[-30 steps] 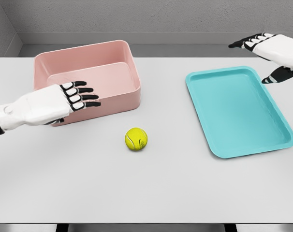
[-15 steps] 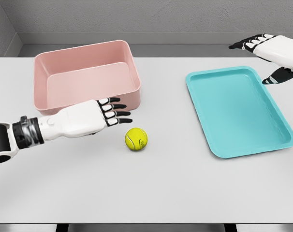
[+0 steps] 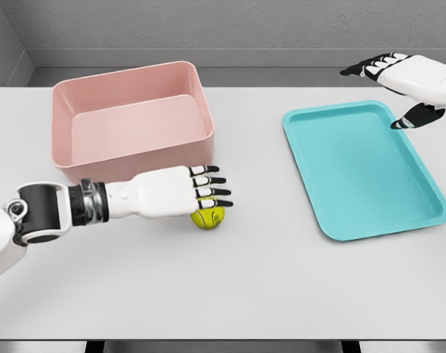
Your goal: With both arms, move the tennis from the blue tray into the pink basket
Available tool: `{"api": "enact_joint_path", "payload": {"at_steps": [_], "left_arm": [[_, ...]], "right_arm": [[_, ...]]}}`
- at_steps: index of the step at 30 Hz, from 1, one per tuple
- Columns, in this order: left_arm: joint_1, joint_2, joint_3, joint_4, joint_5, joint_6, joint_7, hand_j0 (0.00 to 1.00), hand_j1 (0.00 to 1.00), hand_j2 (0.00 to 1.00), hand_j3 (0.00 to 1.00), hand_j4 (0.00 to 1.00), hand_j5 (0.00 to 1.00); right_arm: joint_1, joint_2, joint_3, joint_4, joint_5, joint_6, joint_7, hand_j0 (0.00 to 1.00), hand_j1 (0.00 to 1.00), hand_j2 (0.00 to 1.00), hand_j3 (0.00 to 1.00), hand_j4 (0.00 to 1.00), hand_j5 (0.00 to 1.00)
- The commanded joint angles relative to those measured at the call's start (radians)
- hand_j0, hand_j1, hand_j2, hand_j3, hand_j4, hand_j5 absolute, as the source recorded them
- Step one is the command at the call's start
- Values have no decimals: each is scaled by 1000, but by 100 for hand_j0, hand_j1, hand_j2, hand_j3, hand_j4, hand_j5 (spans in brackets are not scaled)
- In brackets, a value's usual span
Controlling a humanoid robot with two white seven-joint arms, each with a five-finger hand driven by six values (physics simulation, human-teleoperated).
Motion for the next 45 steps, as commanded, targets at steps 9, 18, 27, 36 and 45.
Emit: {"api": "enact_joint_path", "payload": {"at_steps": [9,18,27,36,45], "left_arm": [[-15,-5,-23,6,7,1,-28,100,100,100,100,100,100],[-34,-14,-51,9,-7,1,-84,100,100,100,100,100,100],[-35,-19,-72,11,-43,1,-112,100,100,100,100,100,100],[-49,-29,-78,11,-43,1,-114,79,79,79,79,79,79],[-51,-31,-88,11,-42,1,-163,60,60,60,60,60,60]], "right_arm": [[-2,1,0,0,-1,1,0,100,100,100,100,100,100],[-2,1,1,0,-1,1,0,100,100,100,100,100,100],[0,-1,1,1,-1,1,0,100,100,100,100,100,100],[0,-1,1,0,-1,1,0,100,100,100,100,100,100],[0,-1,1,0,-1,1,0,100,100,100,100,100,100]]}}
